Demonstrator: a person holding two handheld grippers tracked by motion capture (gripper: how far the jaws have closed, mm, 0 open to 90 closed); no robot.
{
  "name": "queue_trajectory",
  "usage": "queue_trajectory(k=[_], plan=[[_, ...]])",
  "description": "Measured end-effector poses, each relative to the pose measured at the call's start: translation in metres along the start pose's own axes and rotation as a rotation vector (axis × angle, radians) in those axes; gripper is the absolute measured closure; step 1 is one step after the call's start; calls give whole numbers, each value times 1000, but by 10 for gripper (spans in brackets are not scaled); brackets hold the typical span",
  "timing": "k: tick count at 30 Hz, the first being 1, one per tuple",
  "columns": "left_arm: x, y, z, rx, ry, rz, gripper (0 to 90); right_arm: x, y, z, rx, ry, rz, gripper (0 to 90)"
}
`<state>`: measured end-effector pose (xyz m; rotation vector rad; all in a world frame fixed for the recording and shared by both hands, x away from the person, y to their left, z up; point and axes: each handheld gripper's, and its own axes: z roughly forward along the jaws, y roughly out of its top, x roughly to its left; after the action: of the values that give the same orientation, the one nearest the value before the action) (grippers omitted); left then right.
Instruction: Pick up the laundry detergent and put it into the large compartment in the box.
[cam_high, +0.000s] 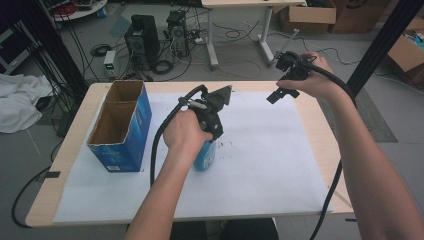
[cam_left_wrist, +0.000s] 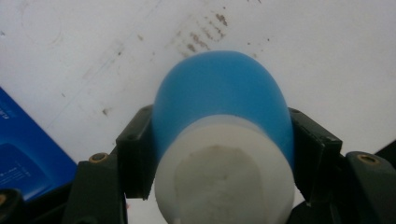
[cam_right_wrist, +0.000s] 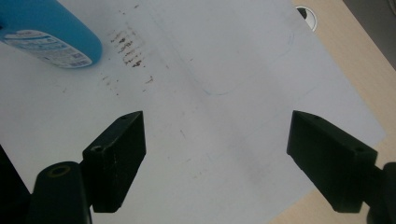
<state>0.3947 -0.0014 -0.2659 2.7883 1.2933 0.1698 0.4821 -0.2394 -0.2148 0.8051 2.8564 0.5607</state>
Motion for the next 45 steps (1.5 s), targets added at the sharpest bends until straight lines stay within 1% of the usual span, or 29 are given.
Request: queue_trajectory(k=[6,9,11,14,15,17,20,21,23,25,28,29,31,35,40,45], plan=[[9,-5,-24,15,2,18,365,-1,-1,-1,0,-1,2,198],[17,-9,-39,21,7,14,366,-1,-2,-1,0,-2,6,197],[23,-12,-50,23,10,-1,366,-2,-2,-1,2,-4,5,197],[33,-18,-66,29,20,-33,367,-2,-2,-1,3,-5,6,197],[38,-20,-72,31,23,-54,367,-2,-2,-1,3,-4,4,197],[45,-25,-81,31,32,-76,367,-1,-2,-1,7,-4,3,197],[58,-34,-98,35,43,-116,367,0,-1,-1,5,-2,-1,198],[60,-35,-100,34,46,-123,367,0,-1,-1,4,-3,-2,198],[68,-41,-112,32,64,-149,368,-1,-1,-1,4,0,0,198],[76,-47,-122,31,68,-174,368,-1,-1,-1,2,-1,-2,198],[89,-58,-138,12,74,-218,368,-2,-2,-2,2,-2,3,198],[96,-63,-145,0,79,-244,369,-3,-3,-2,1,-1,4,198],[102,-68,-152,-11,83,-271,369,-4,-4,-2,4,-1,6,198],[120,-81,-170,-35,102,-343,369,-5,-5,-2,8,-1,7,198],[141,-97,-184,-53,112,-411,370,-6,-6,-3,11,-3,6,201],[160,-111,-187,-58,125,-469,371,-8,-8,-5,10,-9,12,201]])
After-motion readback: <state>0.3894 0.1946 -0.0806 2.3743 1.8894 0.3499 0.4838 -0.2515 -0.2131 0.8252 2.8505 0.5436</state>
